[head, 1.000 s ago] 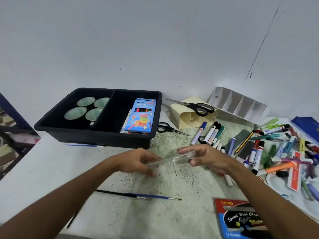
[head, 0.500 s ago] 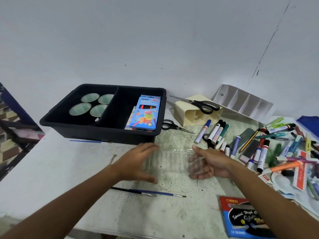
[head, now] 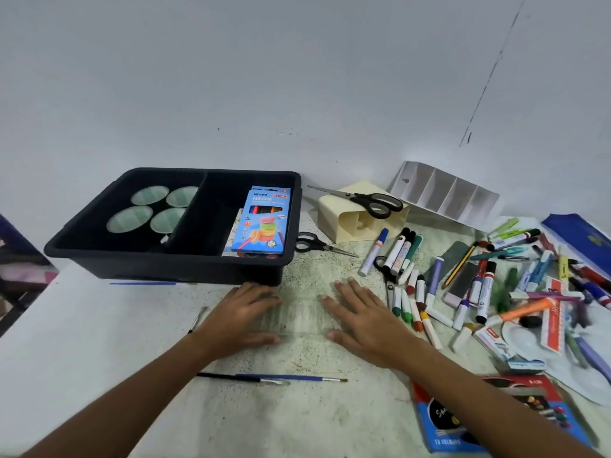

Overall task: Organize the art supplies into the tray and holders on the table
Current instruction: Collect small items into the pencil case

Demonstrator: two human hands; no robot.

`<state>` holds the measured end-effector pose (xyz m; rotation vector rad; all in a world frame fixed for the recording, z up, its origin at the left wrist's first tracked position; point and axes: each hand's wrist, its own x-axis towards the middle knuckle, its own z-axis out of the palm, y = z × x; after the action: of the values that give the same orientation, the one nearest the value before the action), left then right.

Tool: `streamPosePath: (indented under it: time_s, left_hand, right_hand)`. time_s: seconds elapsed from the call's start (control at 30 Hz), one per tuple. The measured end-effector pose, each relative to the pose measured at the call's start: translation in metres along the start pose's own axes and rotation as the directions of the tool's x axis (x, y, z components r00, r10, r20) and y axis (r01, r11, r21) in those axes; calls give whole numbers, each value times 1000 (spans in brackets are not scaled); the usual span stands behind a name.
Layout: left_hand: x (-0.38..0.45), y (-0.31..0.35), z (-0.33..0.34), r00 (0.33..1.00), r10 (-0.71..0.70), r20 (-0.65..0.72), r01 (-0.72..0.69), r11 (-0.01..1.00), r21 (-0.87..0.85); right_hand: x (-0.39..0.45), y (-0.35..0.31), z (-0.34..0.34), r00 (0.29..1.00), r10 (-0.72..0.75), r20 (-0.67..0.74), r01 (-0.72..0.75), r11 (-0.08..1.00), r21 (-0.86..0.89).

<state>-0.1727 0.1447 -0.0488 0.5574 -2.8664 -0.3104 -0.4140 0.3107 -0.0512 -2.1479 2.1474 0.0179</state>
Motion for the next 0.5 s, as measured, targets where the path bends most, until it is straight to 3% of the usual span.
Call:
streamPosePath:
  time_s: [0.2,0.33,0.43,0.5]
  left_hand:
    - [5,-3,3,1000,-21,15,21,1000,-16]
    - [7,6,4,999,37,-11,-37,999,8]
    - [16,24,2,985,128,-115,-121,991,65]
    - [28,43,0,957,213,-196,-204,977,63]
  right_hand:
    - [3,5,-2,1000,12,6,-12,1000,12]
    - [-6,9,-15,997,27,-69,-14,984,176]
    - [-16,27,-33,947,179,-267,-79,935,347]
    - [-26,48,-47,910,307,-277,-167,886,433]
